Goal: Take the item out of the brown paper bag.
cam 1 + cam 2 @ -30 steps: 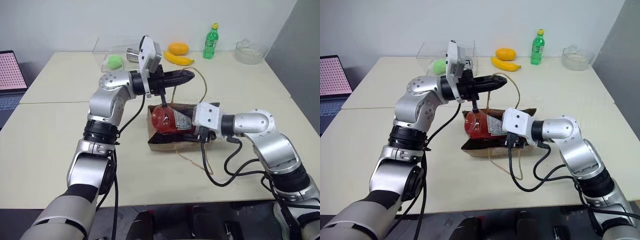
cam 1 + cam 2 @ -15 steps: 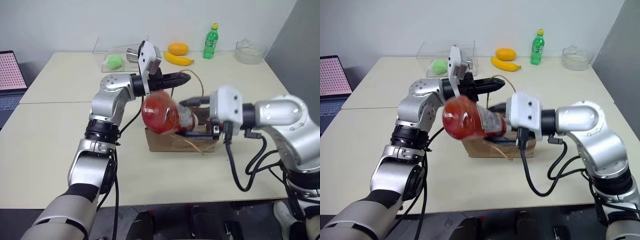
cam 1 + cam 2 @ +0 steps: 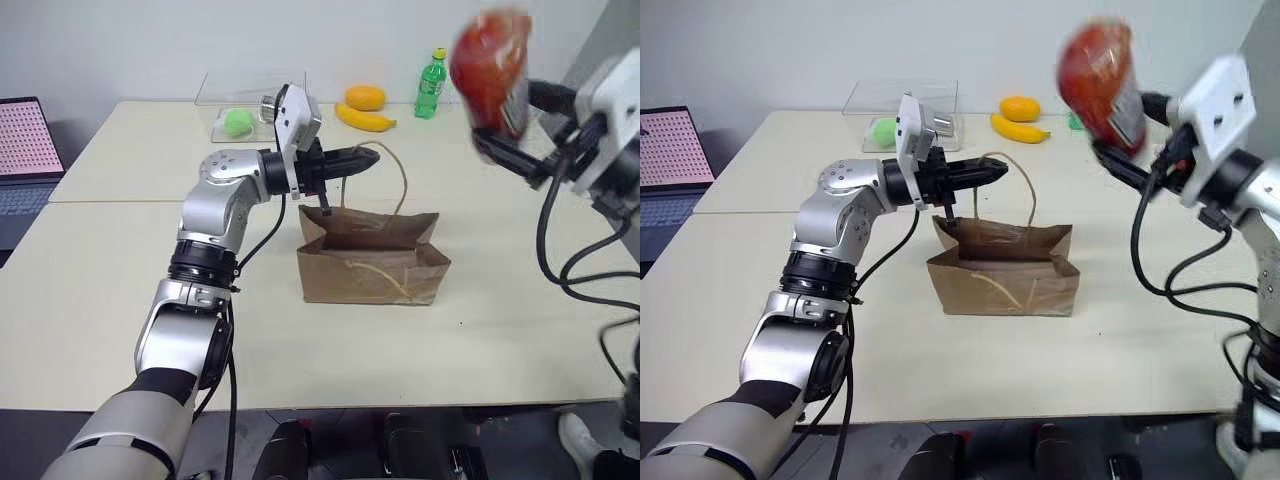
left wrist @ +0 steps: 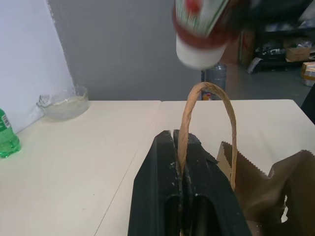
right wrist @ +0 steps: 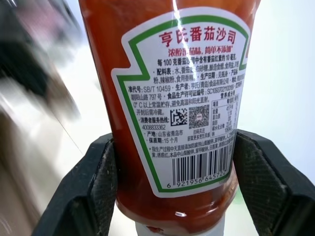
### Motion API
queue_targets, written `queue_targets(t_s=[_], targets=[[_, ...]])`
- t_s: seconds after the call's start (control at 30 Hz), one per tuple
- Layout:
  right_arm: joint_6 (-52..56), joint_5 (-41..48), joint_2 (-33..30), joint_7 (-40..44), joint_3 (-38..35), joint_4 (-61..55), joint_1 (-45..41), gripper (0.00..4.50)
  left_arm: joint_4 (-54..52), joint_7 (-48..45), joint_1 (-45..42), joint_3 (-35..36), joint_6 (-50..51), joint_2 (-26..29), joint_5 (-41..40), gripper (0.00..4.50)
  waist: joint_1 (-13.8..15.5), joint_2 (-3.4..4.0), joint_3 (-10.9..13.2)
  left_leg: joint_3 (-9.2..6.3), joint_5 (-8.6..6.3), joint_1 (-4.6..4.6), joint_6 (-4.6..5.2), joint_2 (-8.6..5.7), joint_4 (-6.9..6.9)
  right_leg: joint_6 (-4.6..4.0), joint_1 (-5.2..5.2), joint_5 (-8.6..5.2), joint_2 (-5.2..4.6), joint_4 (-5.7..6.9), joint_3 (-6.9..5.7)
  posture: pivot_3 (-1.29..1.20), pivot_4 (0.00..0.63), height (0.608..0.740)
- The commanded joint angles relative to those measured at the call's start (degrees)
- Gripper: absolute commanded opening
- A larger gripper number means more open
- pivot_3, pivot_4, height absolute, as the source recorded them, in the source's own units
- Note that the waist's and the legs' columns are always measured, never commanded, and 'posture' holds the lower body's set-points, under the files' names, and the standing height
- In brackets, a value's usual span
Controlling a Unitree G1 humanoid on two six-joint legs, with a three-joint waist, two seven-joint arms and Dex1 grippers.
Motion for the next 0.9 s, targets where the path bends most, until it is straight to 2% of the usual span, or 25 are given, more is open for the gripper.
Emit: queue_targets(t_s=[0.03, 0.13, 0.27, 0.47, 0.5, 0.6, 0.7, 0.8, 0.9], targets=[[-9.6, -10.5, -3.3, -1.1, 6.4, 7.4, 1.7, 3.01, -2.6, 0.6, -0.6, 0.4, -0.3, -0.6, -0.5, 0.0, -0.6, 0.01, 0.0, 0.03, 0.0, 0.02, 0.0, 0.01, 0.02, 0.0, 0.0, 0.0, 0.01, 0.02, 0.02, 0.0, 0.15, 0.74], [-17.1, -19.2, -4.3, -1.9, 13.8, 17.5, 1.7, 3.01, -3.7, 0.8, -0.1, 0.2, 0.0, -0.9, -0.6, 0.0, -1.2, 0.04, 0.0, 0.11, 0.0, 0.06, -0.01, 0.03, 0.03, 0.01, -0.01, 0.01, 0.01, 0.04, 0.09, 0.0, 0.15, 0.74], [-24.2, -25.0, -4.0, -0.7, 19.7, 27.2, 0.7, 3.0, -4.2, 0.8, 0.1, 0.5, 0.2, -0.5, -0.6, 0.0, -1.4, 0.05, 0.0, 0.09, 0.02, 0.05, -0.03, 0.06, 0.04, 0.01, -0.02, 0.01, 0.03, 0.04, 0.08, 0.0, 0.15, 0.74], [-28.4, -27.4, -3.4, 1.9, 22.0, 32.5, 0.8, 3.0, -4.8, 1.0, 0.5, 0.5, 0.3, -0.3, -0.6, 0.0, -1.3, 0.06, 0.0, 0.08, 0.08, 0.01, -0.14, 0.03, 0.06, 0.02, -0.01, 0.01, 0.0, 0.0, 0.08, 0.0, 0.15, 0.74], [-28.5, -27.0, -3.1, 1.9, 21.4, 32.2, 1.1, 3.35, -4.9, 1.0, 0.7, 0.4, 0.3, -0.3, -0.6, 0.0, -1.3, 0.06, 0.0, 0.06, 0.08, 0.01, -0.14, 0.03, 0.07, 0.02, -0.01, 0.01, 0.01, 0.0, 0.07, 0.0, 0.15, 0.74], [-27.3, -24.0, -3.0, 3.5, 18.7, 29.2, 2.8, 4.43, -5.1, 1.0, 0.8, 0.4, 0.4, -0.2, -0.6, 0.0, -1.3, 0.06, 0.0, 0.07, 0.12, 0.01, -0.22, 0.02, 0.09, 0.03, -0.01, 0.02, 0.0, 0.01, 0.07, 0.0, 0.15, 0.74], [-24.3, -21.1, -4.5, 6.0, 15.3, 22.5, 6.6, 4.47, -4.8, 0.9, 0.9, 0.4, 0.4, -0.1, -0.6, 0.0, -1.1, 0.06, 0.0, 0.05, 0.12, 0.0, -0.22, 0.03, 0.1, 0.03, 0.0, 0.02, 0.0, 0.01, 0.07, 0.0, 0.15, 0.74], [-18.0, -16.1, -4.7, 6.5, 8.3, 10.8, 12.6, 4.47, -4.5, 0.8, 0.7, 0.4, 0.3, 0.1, -0.4, 0.0, -0.8, 0.06, 0.0, 0.01, 0.12, -0.01, -0.21, 0.03, 0.1, 0.03, 0.02, 0.02, 0.01, 0.01, 0.04, 0.0, 0.15, 0.74], [-7.8, -7.2, -1.4, 6.4, -0.8, -4.5, 20.1, 4.47, -4.1, 1.9, 0.4, 0.7, 0.3, 0.5, 0.1, 0.0, -0.6, 0.06, 0.0, 0.0, 0.11, -0.02, -0.2, 0.03, 0.14, 0.04, 0.05, 0.02, 0.01, 0.02, 0.03, 0.0, 0.15, 0.74]])
